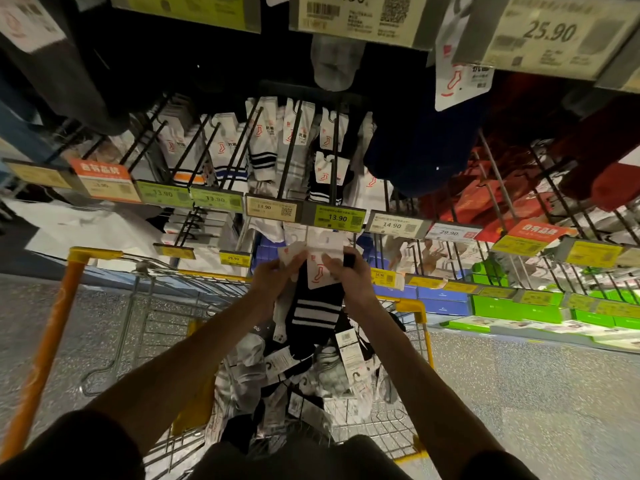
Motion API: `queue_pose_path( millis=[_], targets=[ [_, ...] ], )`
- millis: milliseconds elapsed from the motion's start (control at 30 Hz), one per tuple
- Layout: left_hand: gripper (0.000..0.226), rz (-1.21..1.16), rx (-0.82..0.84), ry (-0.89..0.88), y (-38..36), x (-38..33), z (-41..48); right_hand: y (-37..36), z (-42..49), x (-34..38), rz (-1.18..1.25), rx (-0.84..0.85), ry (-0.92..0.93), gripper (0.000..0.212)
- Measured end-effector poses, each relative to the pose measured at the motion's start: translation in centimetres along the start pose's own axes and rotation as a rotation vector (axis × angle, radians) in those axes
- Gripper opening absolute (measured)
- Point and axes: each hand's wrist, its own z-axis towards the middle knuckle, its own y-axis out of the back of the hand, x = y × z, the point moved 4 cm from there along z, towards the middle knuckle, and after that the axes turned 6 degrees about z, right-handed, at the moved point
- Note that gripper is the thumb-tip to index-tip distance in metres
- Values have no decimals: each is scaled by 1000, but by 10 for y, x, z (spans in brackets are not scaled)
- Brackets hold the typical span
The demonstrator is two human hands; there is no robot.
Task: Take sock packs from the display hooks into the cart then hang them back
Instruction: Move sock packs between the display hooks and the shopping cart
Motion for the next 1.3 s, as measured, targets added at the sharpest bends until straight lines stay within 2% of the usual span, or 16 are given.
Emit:
queue_pose_path(
  millis=[67,167,267,333,400,600,667,767,967,1033,1167,1300],
  targets=[
    [27,-36,-20,23,4,0,5,0,1,2,-6,-10,62,20],
    [31,-37,-146,-8,19,-6,13,4,4,5,33,-53,117,23],
    [23,-18,-211,-25,31,-12,18,3,7,9,53,50,129,31],
    [24,-15,-227,-37,36,-13,22,-2,8,17,12,146,156,28],
    [28,-12,-238,-23,41,-10,26,-10,11,23,-6,169,168,21],
    [27,-84,-229,0,40,-8,28,-23,22,27,-41,79,174,25],
    [24,-89,-201,-10,38,-12,28,-22,21,25,-21,73,188,20],
    [25,-67,-181,-37,36,-17,31,-18,21,24,41,44,186,18],
    [30,6,-158,-90,29,-24,29,-24,27,32,-27,-22,175,15],
    [29,35,-157,-103,27,-24,29,-27,31,34,-51,-76,144,20],
    [24,49,-172,-133,24,-24,27,-29,35,33,-130,-75,161,34],
    [23,55,-178,-118,29,-22,31,-34,49,34,-198,-148,124,34]
  ],
)
